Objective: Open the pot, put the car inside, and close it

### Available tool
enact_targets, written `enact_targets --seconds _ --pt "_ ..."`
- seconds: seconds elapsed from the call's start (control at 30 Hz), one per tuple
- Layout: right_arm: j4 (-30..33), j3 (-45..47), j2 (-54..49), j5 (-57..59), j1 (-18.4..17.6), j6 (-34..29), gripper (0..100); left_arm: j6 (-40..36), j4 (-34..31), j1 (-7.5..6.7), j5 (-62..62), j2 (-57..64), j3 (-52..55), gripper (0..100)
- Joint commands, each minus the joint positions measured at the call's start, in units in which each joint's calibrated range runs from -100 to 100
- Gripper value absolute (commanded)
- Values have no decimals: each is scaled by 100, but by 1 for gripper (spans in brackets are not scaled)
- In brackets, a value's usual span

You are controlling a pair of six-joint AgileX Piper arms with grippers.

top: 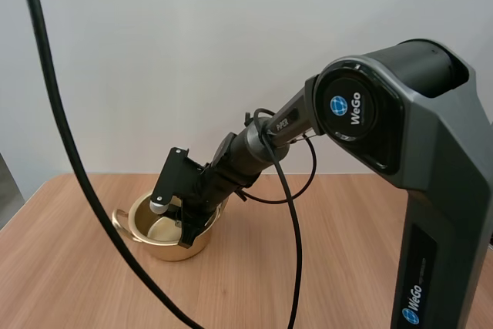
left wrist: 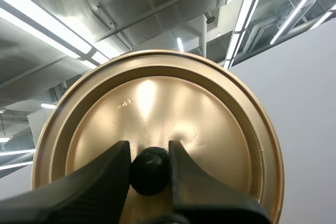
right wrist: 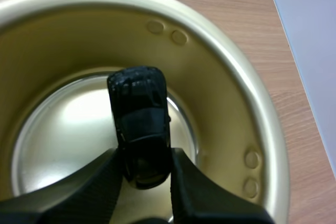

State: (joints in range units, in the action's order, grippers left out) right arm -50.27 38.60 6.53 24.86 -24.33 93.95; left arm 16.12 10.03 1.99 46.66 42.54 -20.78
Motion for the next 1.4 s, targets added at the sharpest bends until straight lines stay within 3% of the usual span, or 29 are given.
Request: enact_targets --seconds 0.0,0.27,0.47,0.8,0.97,1.03,1.13,1.37 --pt "2 -6 -13 11 -3 2 36 4 -6 4 -7 2 2 0" --pt "2 -6 -13 -90 -3 2 37 4 -6 4 72 2 2 0" --pt "2 -6 -13 -285 -3 2 63 4 -6 4 72 2 2 0" --pt "2 -6 -67 -294 -3 2 63 4 -6 4 72 2 2 0" --pt "-44 -6 -625 -308 -3 2 55 4 -6 4 72 2 2 0" --pt "-135 -6 -932 -340 -3 2 40 4 -6 4 72 2 2 0" --pt "-423 -6 -1559 -358 -3 2 0 4 -6 4 72 2 2 0" --pt "-1041 -6 -2996 -512 92 -157 0 -24 -6 4 69 2 2 0"
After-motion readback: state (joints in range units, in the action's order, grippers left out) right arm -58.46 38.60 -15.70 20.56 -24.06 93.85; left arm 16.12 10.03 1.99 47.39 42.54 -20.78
